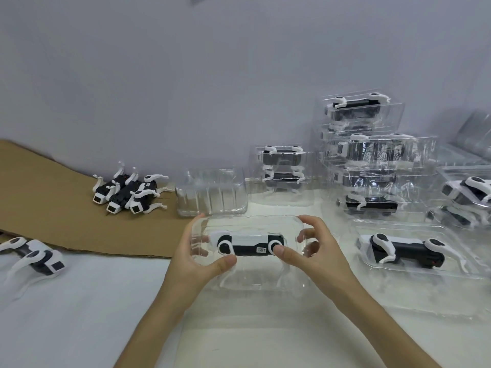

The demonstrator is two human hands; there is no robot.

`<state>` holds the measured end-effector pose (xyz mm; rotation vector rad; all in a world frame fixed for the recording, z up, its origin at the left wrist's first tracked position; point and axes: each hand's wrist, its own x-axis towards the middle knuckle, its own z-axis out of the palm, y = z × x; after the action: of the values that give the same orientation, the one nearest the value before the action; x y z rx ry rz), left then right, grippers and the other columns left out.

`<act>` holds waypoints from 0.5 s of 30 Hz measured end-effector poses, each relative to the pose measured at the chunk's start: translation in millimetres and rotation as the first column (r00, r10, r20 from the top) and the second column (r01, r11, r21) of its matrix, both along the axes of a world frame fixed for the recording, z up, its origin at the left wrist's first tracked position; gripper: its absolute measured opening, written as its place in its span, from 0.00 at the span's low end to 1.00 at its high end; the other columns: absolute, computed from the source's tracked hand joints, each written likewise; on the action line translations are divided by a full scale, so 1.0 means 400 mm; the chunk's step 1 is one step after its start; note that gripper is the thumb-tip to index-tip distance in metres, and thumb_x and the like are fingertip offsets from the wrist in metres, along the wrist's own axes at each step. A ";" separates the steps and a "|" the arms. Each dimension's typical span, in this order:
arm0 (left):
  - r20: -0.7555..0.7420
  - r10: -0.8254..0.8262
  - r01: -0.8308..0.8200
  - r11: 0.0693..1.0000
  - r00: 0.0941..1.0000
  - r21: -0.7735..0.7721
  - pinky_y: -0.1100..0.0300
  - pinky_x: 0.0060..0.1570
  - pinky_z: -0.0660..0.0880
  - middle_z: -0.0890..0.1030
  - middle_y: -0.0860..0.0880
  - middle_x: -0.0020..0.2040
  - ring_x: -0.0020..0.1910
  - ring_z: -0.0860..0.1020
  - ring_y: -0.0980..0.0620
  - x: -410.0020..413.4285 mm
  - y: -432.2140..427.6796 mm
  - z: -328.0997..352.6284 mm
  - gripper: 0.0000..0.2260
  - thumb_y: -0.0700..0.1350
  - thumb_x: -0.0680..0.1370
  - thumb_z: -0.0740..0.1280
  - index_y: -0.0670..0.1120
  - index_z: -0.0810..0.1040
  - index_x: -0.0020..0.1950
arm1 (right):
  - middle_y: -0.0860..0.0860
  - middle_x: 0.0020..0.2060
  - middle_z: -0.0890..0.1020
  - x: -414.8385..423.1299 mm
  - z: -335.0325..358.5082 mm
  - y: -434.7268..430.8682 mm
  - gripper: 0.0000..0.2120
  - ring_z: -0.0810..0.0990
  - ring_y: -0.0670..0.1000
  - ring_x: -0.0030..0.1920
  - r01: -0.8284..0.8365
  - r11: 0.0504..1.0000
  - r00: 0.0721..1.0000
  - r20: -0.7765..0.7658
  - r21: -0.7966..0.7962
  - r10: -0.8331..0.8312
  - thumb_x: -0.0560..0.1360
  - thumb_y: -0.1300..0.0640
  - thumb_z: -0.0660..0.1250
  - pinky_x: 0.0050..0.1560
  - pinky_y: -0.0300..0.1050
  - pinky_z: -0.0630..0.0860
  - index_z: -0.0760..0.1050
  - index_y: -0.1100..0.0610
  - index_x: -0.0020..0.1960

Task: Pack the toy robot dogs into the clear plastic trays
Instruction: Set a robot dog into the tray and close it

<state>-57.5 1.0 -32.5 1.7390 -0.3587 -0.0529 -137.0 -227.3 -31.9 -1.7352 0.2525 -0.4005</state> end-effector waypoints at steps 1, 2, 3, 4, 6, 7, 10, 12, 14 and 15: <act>-0.003 0.013 -0.013 1.000 1.000 0.018 0.65 0.48 0.72 0.77 0.56 0.57 0.54 0.77 0.53 0.002 0.000 -0.003 0.44 0.66 0.52 0.77 0.71 0.68 0.67 | 0.43 0.50 0.75 0.001 -0.002 -0.001 0.39 0.73 0.44 0.40 0.013 1.000 1.000 -0.005 -0.008 -0.013 0.51 0.29 0.76 0.43 0.38 0.71 0.70 0.34 0.60; -0.010 0.024 -0.023 0.999 1.000 0.031 0.64 0.47 0.71 0.77 0.55 0.57 0.54 0.76 0.52 0.002 0.000 -0.006 0.43 0.67 0.52 0.77 0.71 0.68 0.65 | 0.43 0.50 0.75 0.002 -0.005 -0.001 0.39 0.73 0.44 0.41 0.023 1.000 1.000 -0.010 -0.011 -0.023 0.51 0.29 0.76 0.44 0.39 0.71 0.70 0.35 0.60; -0.019 0.032 -0.031 0.999 0.999 0.037 0.64 0.47 0.71 0.77 0.55 0.56 0.53 0.75 0.52 0.002 0.000 -0.009 0.41 0.68 0.51 0.77 0.72 0.68 0.64 | 0.43 0.50 0.75 0.003 -0.007 0.000 0.40 0.73 0.44 0.41 0.032 0.999 0.999 -0.014 -0.014 -0.032 0.51 0.29 0.76 0.44 0.40 0.71 0.71 0.35 0.60; -0.026 0.038 -0.037 0.998 0.999 0.040 0.64 0.46 0.70 0.77 0.55 0.56 0.53 0.75 0.52 0.002 -0.001 -0.010 0.40 0.68 0.51 0.77 0.73 0.68 0.62 | 0.43 0.50 0.75 0.003 -0.009 0.000 0.40 0.73 0.44 0.41 0.041 0.999 0.999 -0.016 -0.020 -0.041 0.51 0.29 0.75 0.44 0.40 0.70 0.71 0.36 0.61; -0.029 0.045 -0.043 0.998 0.999 0.046 0.64 0.46 0.70 0.76 0.55 0.56 0.53 0.75 0.53 -0.001 -0.003 -0.010 0.38 0.69 0.51 0.76 0.77 0.67 0.59 | 0.43 0.51 0.75 0.003 -0.012 0.000 0.40 0.73 0.44 0.42 0.056 0.998 0.998 -0.015 -0.040 -0.057 0.51 0.29 0.75 0.45 0.40 0.71 0.71 0.36 0.61; -0.030 0.046 -0.045 0.998 0.998 0.045 0.64 0.46 0.69 0.76 0.56 0.56 0.53 0.74 0.53 -0.003 -0.004 -0.009 0.37 0.69 0.51 0.76 0.79 0.66 0.57 | 0.43 0.51 0.75 0.002 -0.013 0.000 0.40 0.73 0.44 0.41 0.058 0.997 0.998 -0.014 -0.050 -0.059 0.51 0.29 0.75 0.45 0.41 0.71 0.70 0.36 0.61; -0.033 0.047 -0.046 0.999 0.998 0.028 0.64 0.46 0.69 0.76 0.56 0.55 0.53 0.75 0.53 -0.007 -0.007 -0.002 0.36 0.68 0.52 0.76 0.81 0.67 0.57 | 0.43 0.51 0.75 0.002 -0.010 0.000 0.38 0.74 0.45 0.41 0.041 0.997 0.999 -0.021 -0.061 -0.042 0.52 0.28 0.74 0.43 0.41 0.72 0.70 0.34 0.60; -0.042 0.029 -0.029 1.000 0.999 -0.007 0.63 0.47 0.71 0.77 0.55 0.56 0.53 0.76 0.54 -0.011 -0.007 0.003 0.39 0.66 0.53 0.77 0.75 0.70 0.63 | 0.43 0.52 0.76 0.003 -0.005 0.001 0.36 0.76 0.45 0.41 0.007 1.000 0.999 -0.036 -0.017 -0.008 0.52 0.29 0.74 0.43 0.40 0.74 0.70 0.33 0.58; -0.072 -0.022 0.017 0.997 0.997 -0.076 0.61 0.49 0.72 0.78 0.54 0.58 0.51 0.79 0.58 -0.015 -0.005 0.012 0.39 0.63 0.56 0.78 0.70 0.72 0.67 | 0.45 0.53 0.78 0.004 0.000 0.002 0.35 0.80 0.46 0.41 -0.043 0.998 0.998 -0.043 0.049 0.046 0.54 0.31 0.75 0.44 0.41 0.75 0.71 0.34 0.59; -0.088 -0.057 0.047 0.993 0.994 -0.110 0.60 0.49 0.73 0.78 0.55 0.59 0.50 0.80 0.60 -0.018 -0.003 0.018 0.38 0.62 0.58 0.77 0.69 0.72 0.68 | 0.46 0.54 0.78 0.004 0.001 0.004 0.36 0.82 0.46 0.41 -0.064 0.995 0.997 -0.043 0.073 0.068 0.55 0.32 0.76 0.44 0.41 0.76 0.71 0.35 0.61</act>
<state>-64.8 -0.3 -25.5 1.6147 -0.3340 -0.1476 -135.3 -225.8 -31.6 -1.6793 0.2388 -0.3003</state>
